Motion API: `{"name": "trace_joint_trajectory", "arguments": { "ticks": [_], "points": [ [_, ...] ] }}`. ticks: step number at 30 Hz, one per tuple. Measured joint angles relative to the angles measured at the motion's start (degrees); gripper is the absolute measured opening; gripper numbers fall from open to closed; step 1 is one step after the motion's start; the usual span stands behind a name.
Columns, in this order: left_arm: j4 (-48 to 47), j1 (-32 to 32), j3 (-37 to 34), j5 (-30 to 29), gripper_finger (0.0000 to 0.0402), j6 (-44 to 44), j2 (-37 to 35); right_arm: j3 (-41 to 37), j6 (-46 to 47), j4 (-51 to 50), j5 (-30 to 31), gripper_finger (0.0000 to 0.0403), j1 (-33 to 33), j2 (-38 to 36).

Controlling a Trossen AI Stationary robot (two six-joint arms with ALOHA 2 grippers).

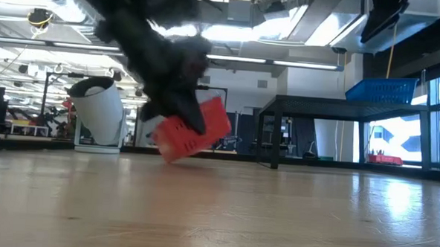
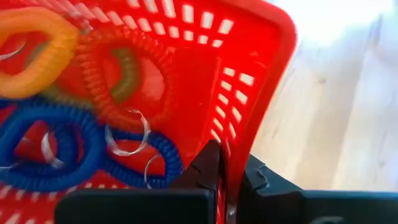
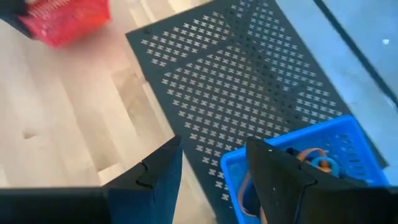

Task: Pick & Place Office Desk Supplies
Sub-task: Put the red bin filled with spring keychains on the shelf

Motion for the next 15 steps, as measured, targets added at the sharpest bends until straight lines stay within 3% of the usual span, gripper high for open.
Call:
{"name": "trace_joint_trajectory", "arguments": {
  "ticks": [3, 9, 15],
  "points": [
    [-4.0, 0.9, 5.5, 2.5, 0.0008, 6.4, 4.5, 0.0, 1.3, 0.2, -2.0, 0.018, 0.0, 0.0],
    [-14.2, 1.8, 16.0, 1.4, 0.0015, 16.7, 9.9, 0.0, 5.1, 3.2, -6.1, 0.018, 0.0, 0.0],
    [-18.8, 3.3, 20.0, 1.8, 0.0065, 19.2, 11.8, 0.0, 7.5, 5.7, -9.0, 0.018, 0.2, 0.0]
  ]
}}
